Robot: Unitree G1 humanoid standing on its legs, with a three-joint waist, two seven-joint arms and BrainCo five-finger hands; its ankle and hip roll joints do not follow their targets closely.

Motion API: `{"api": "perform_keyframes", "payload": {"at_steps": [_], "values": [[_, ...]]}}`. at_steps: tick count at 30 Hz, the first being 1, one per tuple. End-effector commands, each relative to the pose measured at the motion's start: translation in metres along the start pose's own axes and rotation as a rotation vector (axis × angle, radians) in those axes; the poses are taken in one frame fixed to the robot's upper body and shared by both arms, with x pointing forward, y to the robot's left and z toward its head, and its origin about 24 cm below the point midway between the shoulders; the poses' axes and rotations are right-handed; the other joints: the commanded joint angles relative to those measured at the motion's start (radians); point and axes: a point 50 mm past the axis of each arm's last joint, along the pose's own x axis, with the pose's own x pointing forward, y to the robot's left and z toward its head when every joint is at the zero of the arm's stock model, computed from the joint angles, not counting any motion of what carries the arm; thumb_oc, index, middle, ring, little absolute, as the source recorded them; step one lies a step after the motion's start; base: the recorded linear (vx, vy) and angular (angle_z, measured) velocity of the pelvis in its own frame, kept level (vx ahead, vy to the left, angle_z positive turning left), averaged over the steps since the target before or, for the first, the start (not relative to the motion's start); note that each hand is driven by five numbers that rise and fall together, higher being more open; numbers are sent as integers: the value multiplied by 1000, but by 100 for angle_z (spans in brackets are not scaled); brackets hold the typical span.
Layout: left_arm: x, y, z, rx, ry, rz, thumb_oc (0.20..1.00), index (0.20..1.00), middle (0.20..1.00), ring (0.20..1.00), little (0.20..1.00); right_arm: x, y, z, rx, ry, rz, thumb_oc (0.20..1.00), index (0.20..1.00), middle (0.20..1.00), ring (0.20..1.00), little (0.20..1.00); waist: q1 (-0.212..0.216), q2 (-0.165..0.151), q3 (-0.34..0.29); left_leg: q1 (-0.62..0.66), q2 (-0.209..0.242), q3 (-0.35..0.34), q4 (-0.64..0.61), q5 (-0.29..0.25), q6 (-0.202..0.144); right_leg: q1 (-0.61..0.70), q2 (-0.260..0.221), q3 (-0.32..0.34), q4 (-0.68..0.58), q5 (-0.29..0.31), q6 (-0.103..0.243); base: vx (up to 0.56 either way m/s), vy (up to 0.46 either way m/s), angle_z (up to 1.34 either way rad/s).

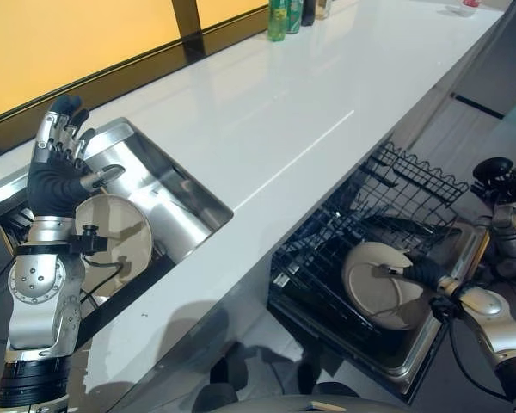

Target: Pick up plates and place into dishwasher.

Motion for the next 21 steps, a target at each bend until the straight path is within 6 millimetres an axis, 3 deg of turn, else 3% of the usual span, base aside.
{"api": "perform_keyframes", "payload": {"at_steps": [1,7,21], "values": [[9,0,2,24,-35,-36,1000,1000,1000,1000,1000,5,-11,35,-16,-196,31,200,200,200,200,200,39,-10,-51,-58,45,-44,56,36,-10,-87,4,-44,90,-5,1,66,-48,2],[9,0,-1,24,-30,-46,1000,1000,1000,1000,1000,10,-7,37,-4,-224,69,200,200,200,200,200,53,2,-46,-72,46,-62,63,37,-15,-89,2,-55,96,-13,0,40,-23,7],[12,-12,2,0,-49,-47,1000,1000,1000,1000,1000,21,47,-18,-98,81,353,200,200,200,200,200,64,23,2,-98,24,-91,66,47,-15,-100,-16,-68,101,-19,-3,5,24,6]]}}
